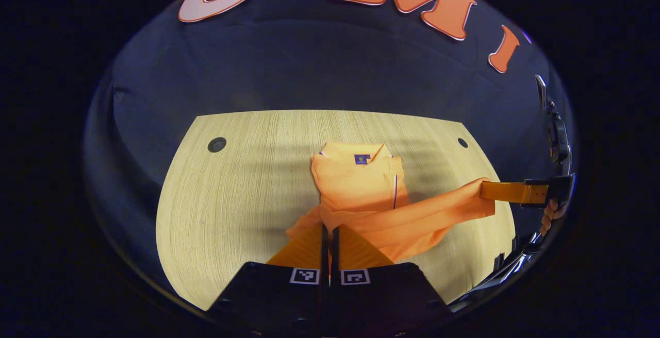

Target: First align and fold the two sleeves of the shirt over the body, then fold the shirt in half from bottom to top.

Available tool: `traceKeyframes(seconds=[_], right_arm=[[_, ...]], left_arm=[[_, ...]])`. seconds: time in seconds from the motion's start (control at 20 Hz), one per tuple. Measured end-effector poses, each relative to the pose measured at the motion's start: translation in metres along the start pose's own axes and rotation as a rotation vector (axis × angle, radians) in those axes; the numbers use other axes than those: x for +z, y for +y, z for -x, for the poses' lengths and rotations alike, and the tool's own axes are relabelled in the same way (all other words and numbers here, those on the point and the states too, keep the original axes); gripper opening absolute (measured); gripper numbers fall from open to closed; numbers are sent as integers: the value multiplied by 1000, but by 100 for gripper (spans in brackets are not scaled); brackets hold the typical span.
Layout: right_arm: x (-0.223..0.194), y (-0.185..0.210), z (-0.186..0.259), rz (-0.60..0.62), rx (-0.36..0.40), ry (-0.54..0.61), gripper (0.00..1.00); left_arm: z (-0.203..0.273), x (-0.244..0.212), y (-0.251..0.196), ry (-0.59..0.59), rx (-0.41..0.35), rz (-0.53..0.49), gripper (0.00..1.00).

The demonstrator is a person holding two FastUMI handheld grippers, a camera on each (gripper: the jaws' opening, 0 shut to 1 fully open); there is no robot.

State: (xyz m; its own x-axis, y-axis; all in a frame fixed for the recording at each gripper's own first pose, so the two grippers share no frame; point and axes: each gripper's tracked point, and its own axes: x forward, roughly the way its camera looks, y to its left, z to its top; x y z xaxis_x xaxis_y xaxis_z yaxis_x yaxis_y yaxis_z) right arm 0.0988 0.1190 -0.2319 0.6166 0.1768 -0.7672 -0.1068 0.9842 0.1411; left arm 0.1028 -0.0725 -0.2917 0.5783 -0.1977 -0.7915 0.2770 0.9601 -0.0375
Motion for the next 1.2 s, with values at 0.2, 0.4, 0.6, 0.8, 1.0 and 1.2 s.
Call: traceKeyframes(seconds=[0.2,0.4,0.6,0.8,1.0,1.2], right_arm=[[33,-4,-44,9,-16,-2,0],[55,-7,-95,21,-28,12,0],[51,-15,-136,21,-45,59,1],[51,-22,-150,12,-61,63,12],[53,-28,-156,-7,-66,51,46],[62,-25,-150,-18,-57,16,99]], left_arm=[[-57,43,13,-22,23,-27,0],[-113,62,26,16,54,-56,1],[-145,61,35,58,94,-60,1],[-165,55,39,66,125,-55,3],[-173,67,45,-4,149,-46,34],[-163,80,52,-73,185,-28,100]])
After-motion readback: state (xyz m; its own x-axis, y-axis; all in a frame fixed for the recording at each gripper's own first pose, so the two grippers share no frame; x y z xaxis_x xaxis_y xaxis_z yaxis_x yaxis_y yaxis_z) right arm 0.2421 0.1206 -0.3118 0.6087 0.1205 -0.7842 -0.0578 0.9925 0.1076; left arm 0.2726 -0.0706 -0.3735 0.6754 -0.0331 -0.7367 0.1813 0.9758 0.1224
